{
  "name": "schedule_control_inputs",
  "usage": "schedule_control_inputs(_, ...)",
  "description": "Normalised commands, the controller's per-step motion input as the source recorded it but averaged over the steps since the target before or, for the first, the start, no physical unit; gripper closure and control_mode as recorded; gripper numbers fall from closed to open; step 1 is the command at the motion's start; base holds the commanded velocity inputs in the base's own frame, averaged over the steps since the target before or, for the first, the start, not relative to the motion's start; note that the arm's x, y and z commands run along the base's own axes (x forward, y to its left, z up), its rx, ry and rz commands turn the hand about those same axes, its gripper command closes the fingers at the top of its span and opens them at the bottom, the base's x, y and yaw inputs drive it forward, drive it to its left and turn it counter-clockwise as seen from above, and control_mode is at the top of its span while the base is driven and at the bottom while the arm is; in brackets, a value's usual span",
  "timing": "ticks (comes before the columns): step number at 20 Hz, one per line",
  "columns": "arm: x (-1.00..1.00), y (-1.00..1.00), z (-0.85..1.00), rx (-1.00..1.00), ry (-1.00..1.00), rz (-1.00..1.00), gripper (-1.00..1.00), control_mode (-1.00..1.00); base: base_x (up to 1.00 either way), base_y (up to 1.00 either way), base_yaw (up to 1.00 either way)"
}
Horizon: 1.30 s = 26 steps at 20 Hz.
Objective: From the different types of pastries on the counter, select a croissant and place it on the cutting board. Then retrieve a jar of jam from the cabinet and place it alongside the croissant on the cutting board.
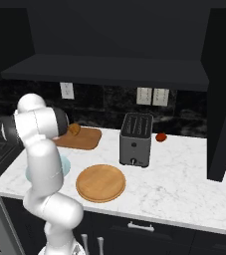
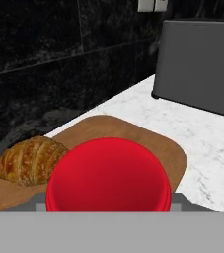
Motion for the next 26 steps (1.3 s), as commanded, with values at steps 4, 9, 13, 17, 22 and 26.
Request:
schedule_control_inputs(4, 0.04, 0.07, -0.30, 0.00, 0.00, -0.03, 1.00, -1.00, 0.00, 0.00, 0.00)
schedule_control_inputs(9, 0.19, 0.03, -0.20, 0.00, 0.00, -0.03, 1.00, -1.00, 0.00, 0.00, 0.00)
schedule_control_inputs(13, 0.26, 0.00, -0.18, 0.00, 0.00, -0.02, 1.00, -1.00, 0.00, 0.00, 0.00)
schedule_control_inputs(17, 0.32, 0.00, -0.19, 0.00, 0.00, -0.02, 1.00, -1.00, 0.00, 0.00, 0.00)
schedule_control_inputs(22, 0.31, 0.00, -0.21, 0.00, 0.00, -0.02, 1.00, -1.00, 0.00, 0.00, 0.00)
schedule_control_inputs(26, 0.35, 0.06, -0.29, 0.00, 0.00, -0.02, 1.00, -1.00, 0.00, 0.00, 0.00)
